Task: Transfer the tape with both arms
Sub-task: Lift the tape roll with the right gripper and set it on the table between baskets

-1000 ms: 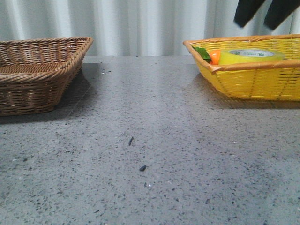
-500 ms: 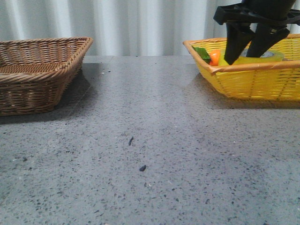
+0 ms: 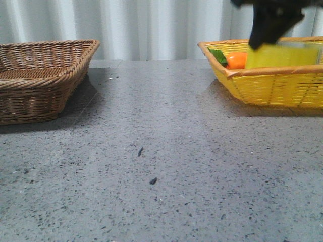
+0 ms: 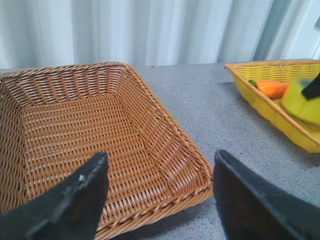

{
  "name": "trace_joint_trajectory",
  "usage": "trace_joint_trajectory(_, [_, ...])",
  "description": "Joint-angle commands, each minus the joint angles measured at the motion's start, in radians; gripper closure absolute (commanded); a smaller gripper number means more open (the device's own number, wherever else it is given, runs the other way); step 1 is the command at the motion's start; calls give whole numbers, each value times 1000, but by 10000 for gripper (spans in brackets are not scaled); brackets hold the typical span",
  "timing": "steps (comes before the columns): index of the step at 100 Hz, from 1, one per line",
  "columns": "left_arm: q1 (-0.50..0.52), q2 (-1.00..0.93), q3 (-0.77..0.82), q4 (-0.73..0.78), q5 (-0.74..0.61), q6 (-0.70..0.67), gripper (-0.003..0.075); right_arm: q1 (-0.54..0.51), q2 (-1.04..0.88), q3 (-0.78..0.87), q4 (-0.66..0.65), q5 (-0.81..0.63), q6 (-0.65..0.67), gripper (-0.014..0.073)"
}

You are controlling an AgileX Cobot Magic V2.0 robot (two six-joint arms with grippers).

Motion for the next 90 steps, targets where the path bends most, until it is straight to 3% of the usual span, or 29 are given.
trace_joint_trajectory(1, [-8, 11, -36, -10, -77, -1, 303, 13, -105, -115, -1, -86, -10, 652])
trace_joint_trajectory(24, [-8, 11, -36, -10, -103, -1, 303, 109, -112, -310, 36, -63, -10, 652])
trace_joint_trajectory(56, [-8, 19, -36, -10, -103, -1, 303, 317, -20, -322, 83, -120, -10, 652])
trace_joint_trajectory(90, [-8, 19, -36, -10, -57, -1, 303, 344, 189, -322, 83, -75, -10, 652])
